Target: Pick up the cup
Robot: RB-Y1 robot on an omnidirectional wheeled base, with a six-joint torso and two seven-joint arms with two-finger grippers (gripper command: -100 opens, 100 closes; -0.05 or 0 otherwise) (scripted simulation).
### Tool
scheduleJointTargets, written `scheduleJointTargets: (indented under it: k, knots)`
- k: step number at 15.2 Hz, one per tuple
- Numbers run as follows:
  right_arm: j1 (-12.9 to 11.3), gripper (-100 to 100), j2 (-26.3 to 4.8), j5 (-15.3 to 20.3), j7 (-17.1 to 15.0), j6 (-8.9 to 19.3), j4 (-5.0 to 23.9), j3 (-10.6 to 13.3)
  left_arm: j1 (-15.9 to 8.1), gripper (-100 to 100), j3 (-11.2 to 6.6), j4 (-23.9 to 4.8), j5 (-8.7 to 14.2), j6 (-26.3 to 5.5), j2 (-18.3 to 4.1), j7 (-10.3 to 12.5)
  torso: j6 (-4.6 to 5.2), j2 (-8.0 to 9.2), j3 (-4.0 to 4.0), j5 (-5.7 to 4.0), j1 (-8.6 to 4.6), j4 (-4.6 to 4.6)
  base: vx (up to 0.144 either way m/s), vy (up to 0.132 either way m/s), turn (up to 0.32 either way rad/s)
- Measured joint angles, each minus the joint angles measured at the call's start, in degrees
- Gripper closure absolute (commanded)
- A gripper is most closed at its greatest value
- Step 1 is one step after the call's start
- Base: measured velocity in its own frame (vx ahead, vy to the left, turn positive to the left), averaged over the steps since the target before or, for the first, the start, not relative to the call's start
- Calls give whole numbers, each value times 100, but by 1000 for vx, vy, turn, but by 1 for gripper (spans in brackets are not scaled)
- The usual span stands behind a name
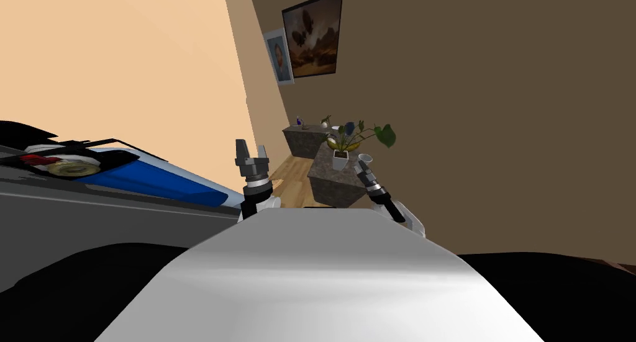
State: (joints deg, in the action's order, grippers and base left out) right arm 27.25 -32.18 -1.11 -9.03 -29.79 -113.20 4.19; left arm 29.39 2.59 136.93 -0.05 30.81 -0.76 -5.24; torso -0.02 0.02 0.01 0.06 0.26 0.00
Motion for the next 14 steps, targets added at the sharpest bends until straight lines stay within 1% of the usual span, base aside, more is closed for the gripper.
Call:
scheduleJointTargets:
  k: [1,6,8,10,14]
  knots:
    - [15,-100,-131,0,-10,-13,45,-9,0,0,0,0,0,0,0,0,2,0,0,0,-4,0,11,58,127]
    - [108,-100,-752,91,5,-82,450,44,0,0,0,0,0,0,0,0,0,-5,-3,1,3,-1,11,65,94]
    - [67,-100,-962,102,1,-93,585,59,1,0,-1,0,0,0,0,0,2,-2,-1,-1,-9,0,-1,39,66]
    - [26,-100,-1211,134,-16,-130,839,91,0,0,0,0,0,0,0,0,0,-3,-1,-1,-4,0,6,58,103]
    - [69,-100,-1713,189,-23,-238,1214,118,1,0,0,0,0,0,0,0,2,-5,-3,0,-3,-1,13,65,129]
